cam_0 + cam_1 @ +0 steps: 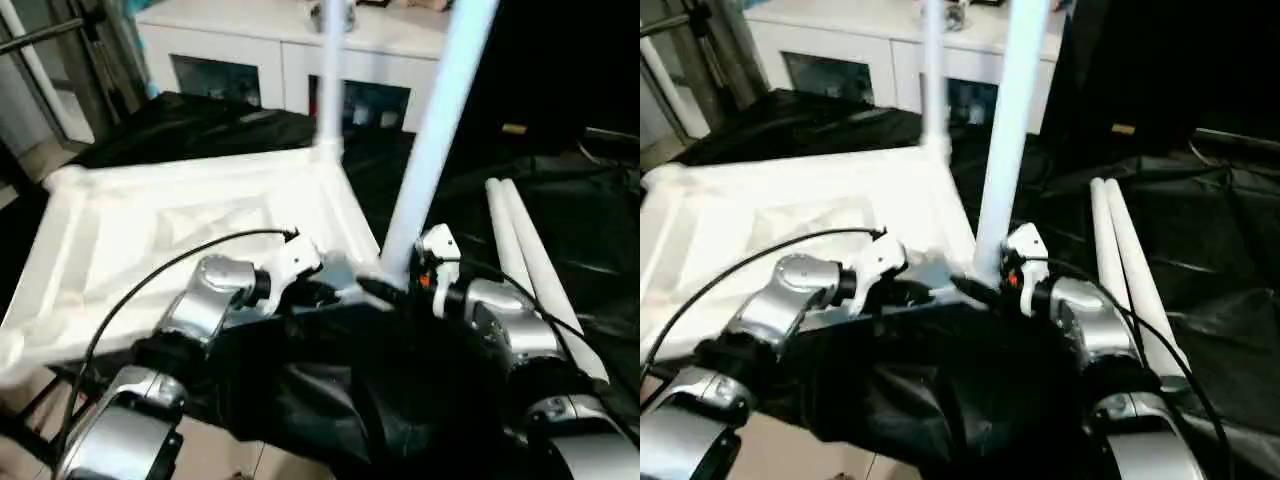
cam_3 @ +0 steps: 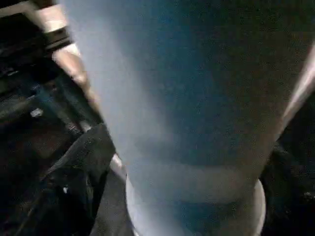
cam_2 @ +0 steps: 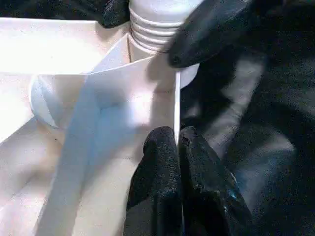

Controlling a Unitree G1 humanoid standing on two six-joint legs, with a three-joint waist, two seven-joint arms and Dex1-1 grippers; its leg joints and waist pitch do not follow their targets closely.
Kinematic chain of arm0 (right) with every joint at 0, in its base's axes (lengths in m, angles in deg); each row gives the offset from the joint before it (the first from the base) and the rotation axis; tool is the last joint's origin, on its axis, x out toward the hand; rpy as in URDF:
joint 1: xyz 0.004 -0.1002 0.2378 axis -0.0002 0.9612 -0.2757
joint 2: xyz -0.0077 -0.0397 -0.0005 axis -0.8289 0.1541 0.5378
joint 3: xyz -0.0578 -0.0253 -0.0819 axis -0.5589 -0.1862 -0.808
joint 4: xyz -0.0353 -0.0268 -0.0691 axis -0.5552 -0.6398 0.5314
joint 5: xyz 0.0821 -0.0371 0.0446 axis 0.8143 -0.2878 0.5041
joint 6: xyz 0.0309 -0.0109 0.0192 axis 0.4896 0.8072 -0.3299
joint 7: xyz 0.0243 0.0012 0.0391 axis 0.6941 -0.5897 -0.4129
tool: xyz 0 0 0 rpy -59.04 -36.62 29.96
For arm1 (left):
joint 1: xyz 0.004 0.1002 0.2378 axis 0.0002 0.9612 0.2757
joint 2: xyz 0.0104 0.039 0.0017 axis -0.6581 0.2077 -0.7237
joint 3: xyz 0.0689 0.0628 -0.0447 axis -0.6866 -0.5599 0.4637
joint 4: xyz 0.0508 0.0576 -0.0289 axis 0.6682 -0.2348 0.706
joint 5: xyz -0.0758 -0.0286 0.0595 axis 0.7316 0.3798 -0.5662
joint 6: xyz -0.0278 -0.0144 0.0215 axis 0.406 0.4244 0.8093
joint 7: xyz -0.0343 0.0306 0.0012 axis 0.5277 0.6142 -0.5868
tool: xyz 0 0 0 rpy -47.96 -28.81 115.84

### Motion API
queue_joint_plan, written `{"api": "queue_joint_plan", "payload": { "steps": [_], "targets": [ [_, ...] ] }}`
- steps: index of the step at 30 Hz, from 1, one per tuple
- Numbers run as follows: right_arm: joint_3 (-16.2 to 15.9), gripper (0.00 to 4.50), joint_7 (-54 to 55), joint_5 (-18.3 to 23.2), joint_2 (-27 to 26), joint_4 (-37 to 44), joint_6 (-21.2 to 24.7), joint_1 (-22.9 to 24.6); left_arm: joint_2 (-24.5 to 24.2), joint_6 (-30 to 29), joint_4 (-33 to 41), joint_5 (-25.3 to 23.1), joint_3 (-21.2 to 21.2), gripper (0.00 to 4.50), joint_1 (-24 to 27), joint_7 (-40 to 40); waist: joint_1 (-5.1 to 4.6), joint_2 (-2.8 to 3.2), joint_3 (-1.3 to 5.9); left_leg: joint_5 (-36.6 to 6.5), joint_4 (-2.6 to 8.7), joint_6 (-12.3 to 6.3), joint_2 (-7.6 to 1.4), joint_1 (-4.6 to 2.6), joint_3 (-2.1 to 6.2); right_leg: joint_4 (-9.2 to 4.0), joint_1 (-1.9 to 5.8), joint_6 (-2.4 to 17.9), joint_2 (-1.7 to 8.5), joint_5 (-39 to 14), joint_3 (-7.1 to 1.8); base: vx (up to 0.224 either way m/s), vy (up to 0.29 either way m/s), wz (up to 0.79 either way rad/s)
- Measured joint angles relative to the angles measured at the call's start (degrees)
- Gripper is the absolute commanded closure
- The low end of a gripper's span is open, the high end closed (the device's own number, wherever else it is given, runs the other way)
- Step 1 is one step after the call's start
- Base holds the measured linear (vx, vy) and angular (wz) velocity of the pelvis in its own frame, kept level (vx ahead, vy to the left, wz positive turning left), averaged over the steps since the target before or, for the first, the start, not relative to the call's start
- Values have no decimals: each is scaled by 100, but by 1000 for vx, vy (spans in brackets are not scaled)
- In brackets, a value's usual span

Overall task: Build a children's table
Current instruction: Rotate leg to tighten

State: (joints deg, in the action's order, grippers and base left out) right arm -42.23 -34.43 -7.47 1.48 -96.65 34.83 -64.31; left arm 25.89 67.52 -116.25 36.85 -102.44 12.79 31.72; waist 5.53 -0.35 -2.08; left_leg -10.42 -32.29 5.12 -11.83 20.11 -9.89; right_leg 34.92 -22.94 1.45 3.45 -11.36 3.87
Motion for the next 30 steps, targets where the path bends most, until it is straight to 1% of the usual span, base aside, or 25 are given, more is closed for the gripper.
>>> {"api": "queue_joint_plan", "payload": {
  "steps": [2, 5, 6, 11, 15, 17, 19, 21, 23, 25, 26, 28, 30],
  "targets": [
    [-114, 105, -416, 45, 164, 223, 152, 101, -98, 25, 81, 44, -51, 450, 23, 238, 30, -16, -9, 0, 3, 1, 0, -3, 0, 0, 4, -1, 0, -1, 0, 0, 0, 0],
    [-182, 113, -640, 56, 266, 377, 306, 151, -154, 82, 108, 62, -78, 450, 40, 427, 56, -23, -13, 0, 2, 1, -1, -3, 0, 0, 3, -2, 0, -1, -1, 0, 0, 0],
    [-191, 131, -680, 56, 280, 400, 333, 155, -165, 94, 108, 68, -84, 450, 41, 457, 62, -23, -14, 0, 2, 2, -1, -3, 0, 1, 3, -2, 0, -1, -1, 0, 0, 0],
    [-189, 166, -689, 55, 272, 436, 421, 163, -188, 100, 108, 89, -83, 450, 48, 506, 86, -24, -14, 0, 4, 2, -1, -4, 0, 2, 3, -2, 0, -1, -1, 0, 0, 0],
    [-140, 175, -488, 48, 199, 421, 421, 160, -165, 61, 93, 86, -51, 450, 49, 390, 83, -24, -14, 1, 0, 3, -1, -6, 0, 5, 4, 0, 0, 0, -1, 0, 0, 0],
    [-18, 176, 170, -28, -9, 174, 252, 65, -47, 45, 4, 23, 44, 450, 38, -25, 50, -24, -14, 2, -4, 4, 0, -13, 0, 5, 8, 1, 1, 6, -3, 0, 0, 0],
    [122, 176, 1014, -145, -221, -158, 123, -165, 156, -17, -207, -89, 98, 450, -107, -536, -16, -23, -14, 4, -15, 5, 2, -14, -1, 3, 8, -18, 2, 1, -7, 0, 0, 0],
    [165, 178, 1402, -170, -265, -295, 104, -244, 300, -56, -272, -128, 100, 450, -143, -793, -39, -22, -14, 4, -18, 4, 5, -15, -1, 2, 13, -20, 4, 0, -10, 0, 0, 0],
    [316, 178, 2156, -197, -441, -525, 81, -406, 515, -186, -501, -160, 120, 450, -316, -1284, -40, -16, -11, 4, -18, 4, 7, -15, -1, 3, 13, -21, 4, 1, -11, 0, 0, 0],
    [549, 178, 3036, -200, -641, -734, 130, -580, 831, -345, -718, -230, 164, 450, -487, -1803, -32, -13, -10, 5, -18, 4, 7, -14, 0, 3, 13, -20, 4, 3, -12, 0, 0, 0],
    [607, 178, 3255, -200, -678, -770, 139, -611, 927, -392, -761, -249, 164, 450, -524, -1945, -27, -10, -8, 5, -18, 4, 7, -14, 0, 3, 15, -13, 5, 7, -13, 0, 0, 0],
    [674, 178, 3667, -198, -763, -867, 129, -682, 1057, -418, -830, -255, 185, 450, -556, -2197, -26, 22, 9, 3, -15, 3, 9, -9, -3, 2, 15, -5, 6, 11, -16, 0, 0, 0],
    [684, 178, 3794, -199, -789, -934, 104, -741, 1093, -417, -887, -256, 215, 450, -587, -2256, -25, 30, 14, 3, -7, 3, 9, -4, -4, 1, 14, -8, 6, 8, -15, 0, 0, 0]
  ]
}}
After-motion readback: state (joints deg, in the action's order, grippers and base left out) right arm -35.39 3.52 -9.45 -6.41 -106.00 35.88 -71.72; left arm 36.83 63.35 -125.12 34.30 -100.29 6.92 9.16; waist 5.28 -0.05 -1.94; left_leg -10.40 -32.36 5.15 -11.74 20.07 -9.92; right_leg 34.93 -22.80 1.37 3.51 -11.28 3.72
